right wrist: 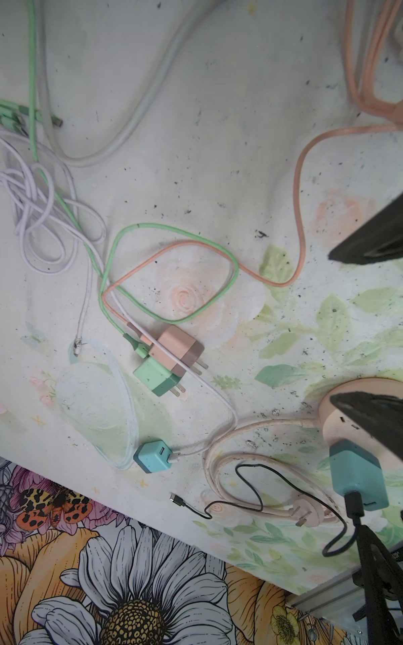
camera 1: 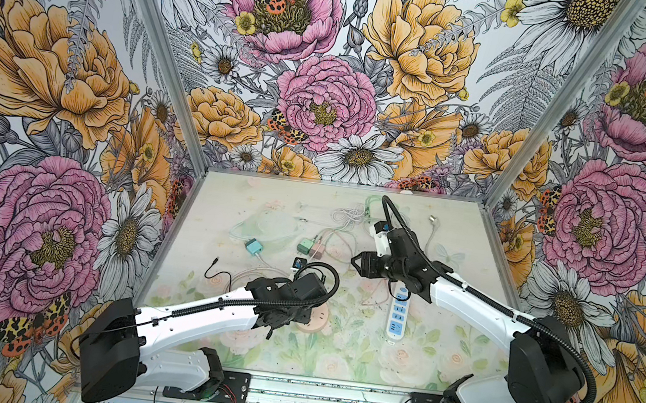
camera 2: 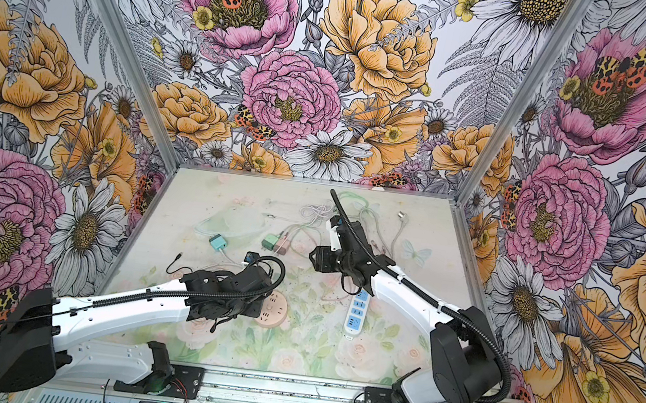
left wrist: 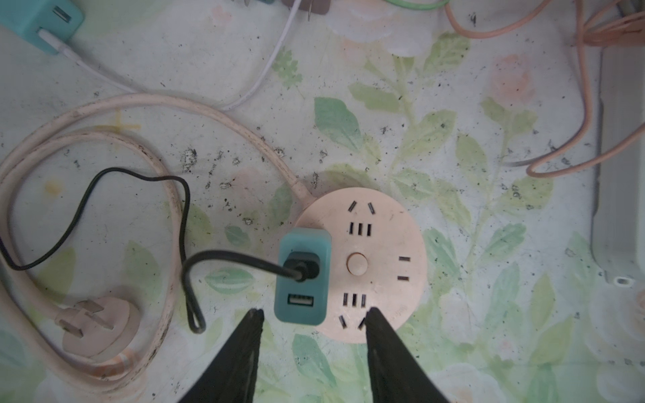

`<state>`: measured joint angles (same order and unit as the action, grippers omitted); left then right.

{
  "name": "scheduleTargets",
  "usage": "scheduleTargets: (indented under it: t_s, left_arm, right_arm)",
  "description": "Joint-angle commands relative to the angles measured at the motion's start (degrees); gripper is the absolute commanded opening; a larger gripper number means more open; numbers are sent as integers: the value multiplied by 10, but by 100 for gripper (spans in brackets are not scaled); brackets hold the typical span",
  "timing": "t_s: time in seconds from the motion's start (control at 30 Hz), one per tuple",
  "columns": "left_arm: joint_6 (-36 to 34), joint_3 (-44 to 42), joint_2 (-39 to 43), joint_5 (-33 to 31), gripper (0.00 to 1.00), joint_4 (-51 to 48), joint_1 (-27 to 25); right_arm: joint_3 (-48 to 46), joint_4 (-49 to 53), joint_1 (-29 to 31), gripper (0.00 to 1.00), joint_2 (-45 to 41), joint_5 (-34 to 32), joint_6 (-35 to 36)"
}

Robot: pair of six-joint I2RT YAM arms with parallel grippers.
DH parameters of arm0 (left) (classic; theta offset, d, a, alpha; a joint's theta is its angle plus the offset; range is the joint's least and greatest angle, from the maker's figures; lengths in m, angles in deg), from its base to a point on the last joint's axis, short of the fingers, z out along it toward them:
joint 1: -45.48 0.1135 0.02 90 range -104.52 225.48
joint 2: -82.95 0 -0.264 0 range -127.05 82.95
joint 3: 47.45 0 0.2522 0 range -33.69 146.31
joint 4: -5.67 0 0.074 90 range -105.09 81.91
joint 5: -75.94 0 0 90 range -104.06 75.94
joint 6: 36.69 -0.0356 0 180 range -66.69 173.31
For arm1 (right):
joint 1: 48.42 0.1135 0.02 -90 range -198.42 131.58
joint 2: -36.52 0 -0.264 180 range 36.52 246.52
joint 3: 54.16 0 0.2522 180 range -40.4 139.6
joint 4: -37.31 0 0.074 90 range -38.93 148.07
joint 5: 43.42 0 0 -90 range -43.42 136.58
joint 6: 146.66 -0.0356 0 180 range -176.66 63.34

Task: Insert the plug

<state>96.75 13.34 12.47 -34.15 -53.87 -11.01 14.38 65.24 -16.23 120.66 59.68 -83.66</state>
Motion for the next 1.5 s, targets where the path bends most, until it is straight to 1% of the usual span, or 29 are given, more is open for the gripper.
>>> scheduleTargets:
  t_s: [0.0,0.3,0.37,0.43,0.5,0.6,0.67,0.8,1.1,1.13,1.33,1.47]
  left_arm:
    - [9,-8,-7,4,50,24,12]
    - [-7,-8,-40,19,48,40,29]
    - [-11,-6,-50,26,43,47,28]
    - [-13,-1,-62,26,42,47,24]
    - [-16,4,-72,27,38,46,20]
    - [-14,6,-82,28,26,46,15]
    - [-10,5,-85,27,21,46,13]
    - [-12,2,-97,34,16,46,11]
    - [2,-10,-147,77,15,45,13]
    - [6,-13,-150,99,14,45,12]
    - [20,-25,-176,141,12,43,13]
    - [14,-1,-210,141,10,3,5]
  right_arm:
    - [-3,-7,2,59,0,-11,-2]
    - [-4,-8,2,59,3,-12,0]
    - [-4,-7,2,59,5,-12,1]
    - [-3,-6,2,59,6,-11,0]
    - [-3,-7,1,59,5,-10,1]
    - [-4,-7,1,59,5,-11,1]
    - [-4,-7,1,59,4,-10,2]
    - [-4,-7,1,59,5,-6,1]
    - [-8,-7,1,59,8,-2,0]
    - [-8,-8,2,59,9,-3,0]
    - [-14,-8,1,59,13,-2,-2]
    - [-19,-9,1,59,11,0,-2]
